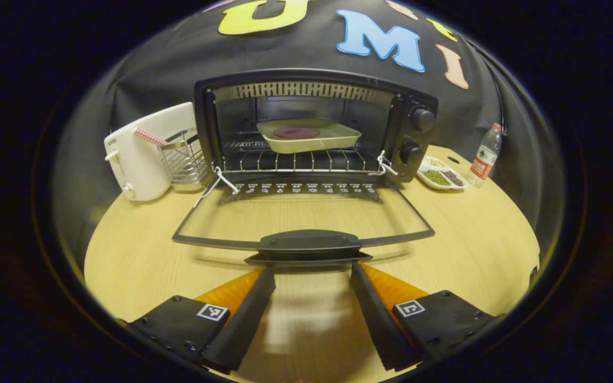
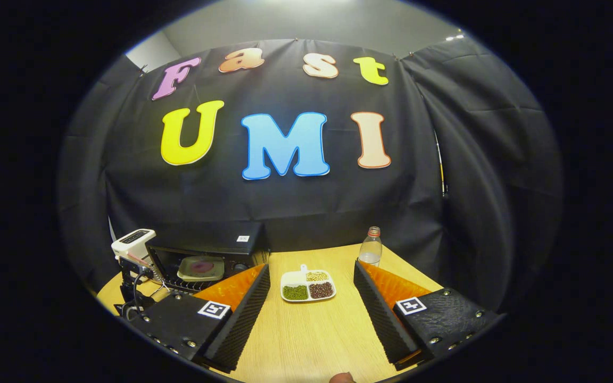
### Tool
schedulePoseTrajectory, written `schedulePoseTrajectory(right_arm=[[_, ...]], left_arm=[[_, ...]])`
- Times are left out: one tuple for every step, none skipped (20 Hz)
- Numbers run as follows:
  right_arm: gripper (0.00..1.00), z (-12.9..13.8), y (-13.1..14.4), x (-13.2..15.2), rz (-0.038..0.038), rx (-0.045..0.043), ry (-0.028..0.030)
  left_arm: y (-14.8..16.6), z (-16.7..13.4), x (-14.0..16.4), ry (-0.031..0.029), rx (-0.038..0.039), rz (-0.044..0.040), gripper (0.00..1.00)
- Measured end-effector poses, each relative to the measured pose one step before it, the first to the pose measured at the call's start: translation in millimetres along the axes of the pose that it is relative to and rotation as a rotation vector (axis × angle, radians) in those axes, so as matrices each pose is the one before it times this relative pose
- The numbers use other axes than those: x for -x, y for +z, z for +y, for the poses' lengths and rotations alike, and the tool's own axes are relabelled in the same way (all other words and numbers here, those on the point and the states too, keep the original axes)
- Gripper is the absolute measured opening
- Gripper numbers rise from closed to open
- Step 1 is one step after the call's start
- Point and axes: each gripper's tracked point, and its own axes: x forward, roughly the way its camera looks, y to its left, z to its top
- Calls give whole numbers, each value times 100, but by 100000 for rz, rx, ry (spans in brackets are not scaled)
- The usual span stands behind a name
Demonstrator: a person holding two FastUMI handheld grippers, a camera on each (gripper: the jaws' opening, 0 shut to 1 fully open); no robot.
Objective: Open the electric oven with the left hand, put the food in, and close the electric oven.
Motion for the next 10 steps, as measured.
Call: schedulePoseTrajectory(right_arm=[[98, -155, -39, -138, 39, 33, -530], [98, -37, -3, -155, 308, 2, -3], [98, 143, -57, 65, 153, 39, 596], [98, 131, 94, -78, -31, 315, 300], [98, 48, 26, -217, -208, 266, 321], [98, 314, 229, 36, -481, 37, 886], [98, 261, -17, -41, -224, 103, 834], [98, 344, -7, 18, 155, 265, 1103], [98, 340, -173, -170, 322, 207, 997], [98, 514, -111, -138, 168, 93, 1148]], left_arm=[[-22, -7, 143, 399, -836, -816, 98], [177, 29, -12, 339, -221, -810, 98], [57, -6, 178, 426, 19, -245, 100], [328, -18, 217, 302, -589, -770, 100], [334, 74, 353, 240, -612, -1326, 98], [449, -9, 346, 58, 324, -1398, 100], [516, -58, 432, 114, 606, -1225, 98], [788, 28, 425, 149, 284, -1352, 98], [1071, 26, 323, 240, 407, -2107, 98], [1077, -27, 265, 146, -192, -2447, 98]])
